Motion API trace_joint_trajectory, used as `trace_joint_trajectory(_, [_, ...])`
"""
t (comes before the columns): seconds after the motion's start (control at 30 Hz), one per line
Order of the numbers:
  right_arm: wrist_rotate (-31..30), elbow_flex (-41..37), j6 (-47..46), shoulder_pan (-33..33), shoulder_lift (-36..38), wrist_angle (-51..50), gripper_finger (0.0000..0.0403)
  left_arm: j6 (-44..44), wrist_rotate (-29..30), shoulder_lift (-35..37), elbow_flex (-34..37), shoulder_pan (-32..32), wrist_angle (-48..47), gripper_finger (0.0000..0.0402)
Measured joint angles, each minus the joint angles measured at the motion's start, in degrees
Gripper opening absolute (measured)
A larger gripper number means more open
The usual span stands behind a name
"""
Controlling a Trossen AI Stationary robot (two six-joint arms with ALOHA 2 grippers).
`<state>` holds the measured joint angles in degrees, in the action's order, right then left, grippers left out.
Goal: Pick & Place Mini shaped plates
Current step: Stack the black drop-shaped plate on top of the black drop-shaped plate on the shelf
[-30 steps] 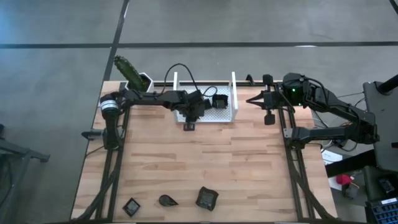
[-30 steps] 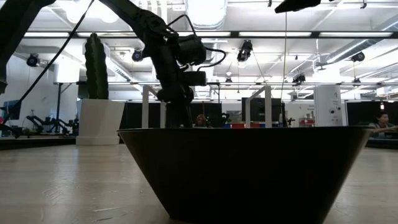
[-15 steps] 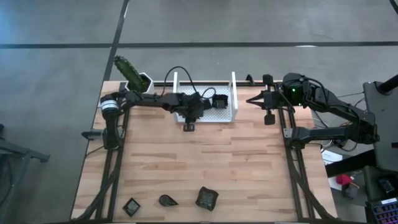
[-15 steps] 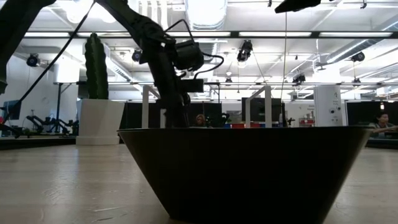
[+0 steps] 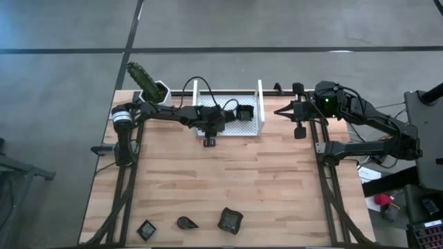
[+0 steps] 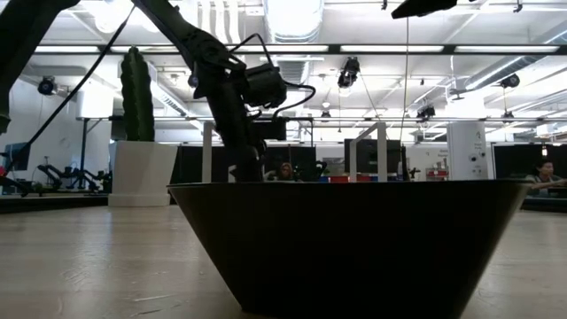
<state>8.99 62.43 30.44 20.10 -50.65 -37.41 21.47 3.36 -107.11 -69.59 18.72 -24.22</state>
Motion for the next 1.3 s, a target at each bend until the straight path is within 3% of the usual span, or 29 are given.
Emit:
trace_joint_trajectory(0.3, [0.0, 0.0, 0.0, 0.0, 0.0, 0.0, 0.0008, 0.0, 2.0, 0.0, 3.1, 0.0, 2.7, 0.0065])
trace_joint_trajectory(0.5, [0.0, 0.0, 0.0, 0.0, 0.0, 0.0, 0.0008, 1.2, 6.6, 0.0, 2.8, -0.1, 2.9, 0.0008])
trace_joint_trajectory(0.8, [0.0, 0.0, 0.0, 0.0, 0.0, 0.0, 0.0008, 0.2, 7.2, 0.4, -1.1, -0.2, -1.4, 0.0001])
trace_joint_trajectory(1.1, [0.0, 0.0, 0.0, 0.0, 0.0, 0.0, 0.0008, -1.1, 17.1, 0.5, -5.3, 0.7, -5.9, 0.0000])
trace_joint_trajectory(1.3, [0.0, 0.0, 0.0, 0.0, 0.0, 0.0, 0.0008, -3.2, 17.7, -0.2, -5.2, 3.5, -5.9, 0.0000])
